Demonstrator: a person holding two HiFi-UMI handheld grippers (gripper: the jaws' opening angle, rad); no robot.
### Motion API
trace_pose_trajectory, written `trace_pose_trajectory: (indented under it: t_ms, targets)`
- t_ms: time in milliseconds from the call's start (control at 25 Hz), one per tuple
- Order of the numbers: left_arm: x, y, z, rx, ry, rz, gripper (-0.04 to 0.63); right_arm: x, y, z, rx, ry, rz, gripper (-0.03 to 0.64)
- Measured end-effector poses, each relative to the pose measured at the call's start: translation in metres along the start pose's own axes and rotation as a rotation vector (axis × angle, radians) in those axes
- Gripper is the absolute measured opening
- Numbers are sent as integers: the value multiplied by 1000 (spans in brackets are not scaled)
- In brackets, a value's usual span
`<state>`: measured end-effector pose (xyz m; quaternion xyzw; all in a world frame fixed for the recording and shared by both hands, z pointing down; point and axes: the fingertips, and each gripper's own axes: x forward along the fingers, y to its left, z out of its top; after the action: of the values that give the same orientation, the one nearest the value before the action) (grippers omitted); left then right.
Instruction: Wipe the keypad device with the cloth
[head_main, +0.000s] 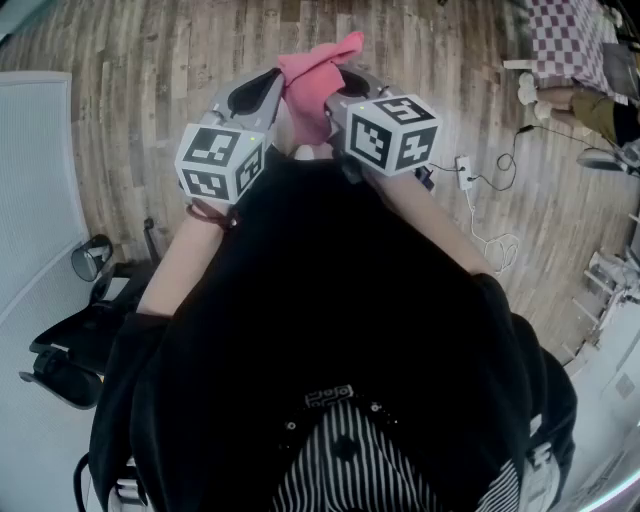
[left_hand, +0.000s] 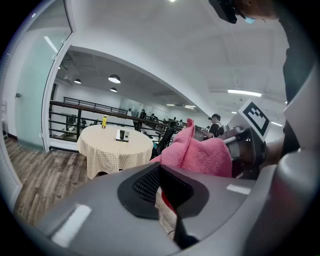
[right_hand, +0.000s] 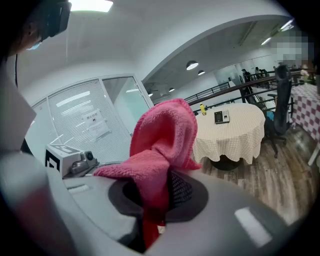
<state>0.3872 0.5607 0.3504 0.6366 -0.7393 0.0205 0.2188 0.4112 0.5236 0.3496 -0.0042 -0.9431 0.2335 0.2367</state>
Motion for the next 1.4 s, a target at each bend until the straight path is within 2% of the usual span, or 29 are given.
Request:
trace_pose_trajectory:
  t_ms: [120, 240, 400, 640, 920, 1200, 1400]
  targets:
    - [-5, -21, -8, -41, -18, -8, -3, -18, 1, -19, -7, 14, 6, 63]
    - [2, -47, -13, -59, -18, -47, -2, -38, -6, -24, 2, 6, 26, 62]
    - [9, -72, -15, -62, -6, -70, 0, -60, -15, -26, 20, -13, 30, 63]
    - [7, -86, -18, -46, -8, -79, 0, -69, -17, -34, 54, -31, 31, 63]
    - [14, -83, -26, -56, 17, -81, 0, -61, -26, -51, 105, 4, 38, 63]
    - [43, -56, -19, -42, 49, -113, 0, -32, -48, -33, 135, 5, 14, 63]
    - [83, -39, 3, -25, 65, -177, 0, -13, -80, -2, 167, -28, -35, 63]
